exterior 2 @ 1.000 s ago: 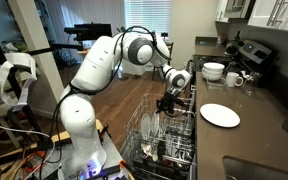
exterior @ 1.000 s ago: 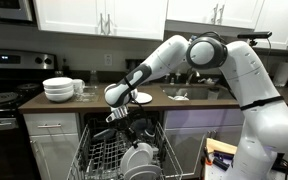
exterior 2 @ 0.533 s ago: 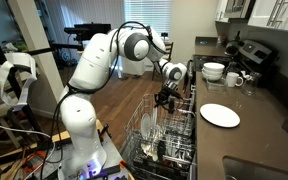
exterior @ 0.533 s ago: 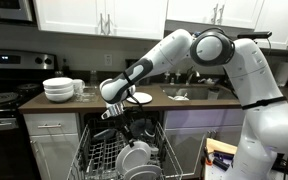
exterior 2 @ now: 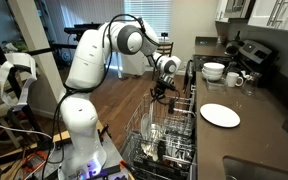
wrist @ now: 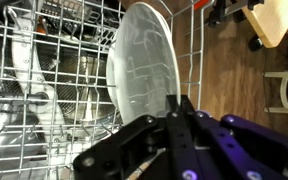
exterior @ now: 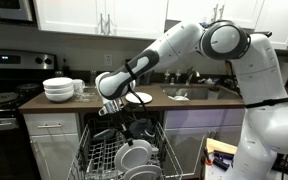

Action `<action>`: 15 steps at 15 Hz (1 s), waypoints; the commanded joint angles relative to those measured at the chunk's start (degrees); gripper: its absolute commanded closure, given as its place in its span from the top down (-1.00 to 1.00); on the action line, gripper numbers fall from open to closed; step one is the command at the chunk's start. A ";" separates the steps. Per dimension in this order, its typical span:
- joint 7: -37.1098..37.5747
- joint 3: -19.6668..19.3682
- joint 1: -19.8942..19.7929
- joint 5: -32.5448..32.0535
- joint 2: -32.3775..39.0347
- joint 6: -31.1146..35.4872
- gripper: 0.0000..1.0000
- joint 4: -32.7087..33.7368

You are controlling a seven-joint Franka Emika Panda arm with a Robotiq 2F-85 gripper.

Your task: Get the rightmost plate on the plate dryer and put it on top of the white plate on the counter

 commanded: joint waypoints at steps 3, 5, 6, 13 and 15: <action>7.82 -0.63 1.24 -3.98 -4.50 -0.04 -0.96 -3.65; 10.76 -0.94 1.67 -6.75 -4.83 1.15 -0.95 -4.35; 11.76 -0.90 1.68 -7.95 -4.92 1.43 -0.95 -4.58; 18.43 -0.91 2.75 -12.21 -5.74 1.67 -0.96 -5.93; 20.55 -0.94 3.61 -13.33 -6.51 1.67 -0.96 -6.35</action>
